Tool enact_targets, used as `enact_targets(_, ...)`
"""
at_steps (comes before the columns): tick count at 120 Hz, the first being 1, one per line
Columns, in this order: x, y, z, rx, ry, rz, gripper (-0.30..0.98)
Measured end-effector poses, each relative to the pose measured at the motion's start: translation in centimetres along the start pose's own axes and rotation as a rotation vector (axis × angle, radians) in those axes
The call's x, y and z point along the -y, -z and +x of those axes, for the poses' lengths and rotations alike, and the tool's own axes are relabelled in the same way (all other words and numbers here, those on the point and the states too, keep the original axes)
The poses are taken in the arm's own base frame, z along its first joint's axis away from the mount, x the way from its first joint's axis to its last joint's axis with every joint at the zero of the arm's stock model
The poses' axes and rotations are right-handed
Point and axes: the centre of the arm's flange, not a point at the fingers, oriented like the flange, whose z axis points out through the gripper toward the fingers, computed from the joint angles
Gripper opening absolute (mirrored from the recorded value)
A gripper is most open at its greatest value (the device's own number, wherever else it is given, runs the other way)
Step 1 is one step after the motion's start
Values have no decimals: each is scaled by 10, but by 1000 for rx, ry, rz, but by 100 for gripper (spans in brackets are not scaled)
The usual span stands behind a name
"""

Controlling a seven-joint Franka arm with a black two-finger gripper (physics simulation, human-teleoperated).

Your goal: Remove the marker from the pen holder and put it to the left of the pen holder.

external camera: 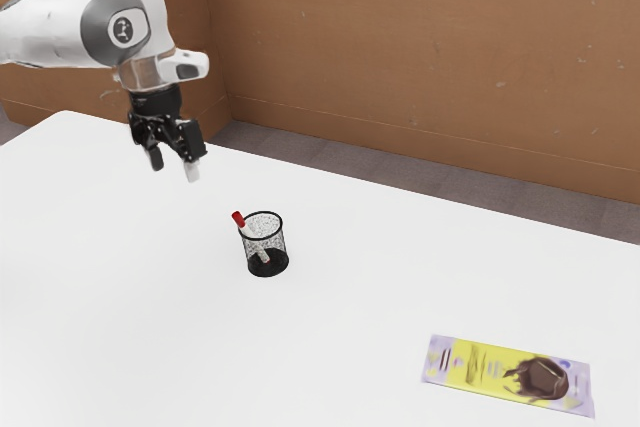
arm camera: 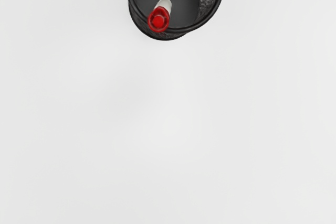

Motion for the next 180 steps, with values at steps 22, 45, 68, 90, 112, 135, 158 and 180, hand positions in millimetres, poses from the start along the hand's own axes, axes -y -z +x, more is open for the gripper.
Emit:
enact_targets(22, 108, -68, -15, -5, 107, -91, 69)
enact_targets(45, 54, -120, 4, -41, -23, -127, 69)
enact_targets(68, 33, -124, 22, -176, -9, -132, 69)
enact_targets(90, 42, -137, 37, -236, 1, -46, 69)
enact_targets(112, 14, -138, 51, -282, -28, -15, 68)
enact_targets(135, 7, -151, 53, -292, -9, -14, 64)
enact_targets(158, 5, -169, 53, -285, 15, -13, 50)
enact_targets(180, -3, -164, 56, -305, 20, -12, 41)
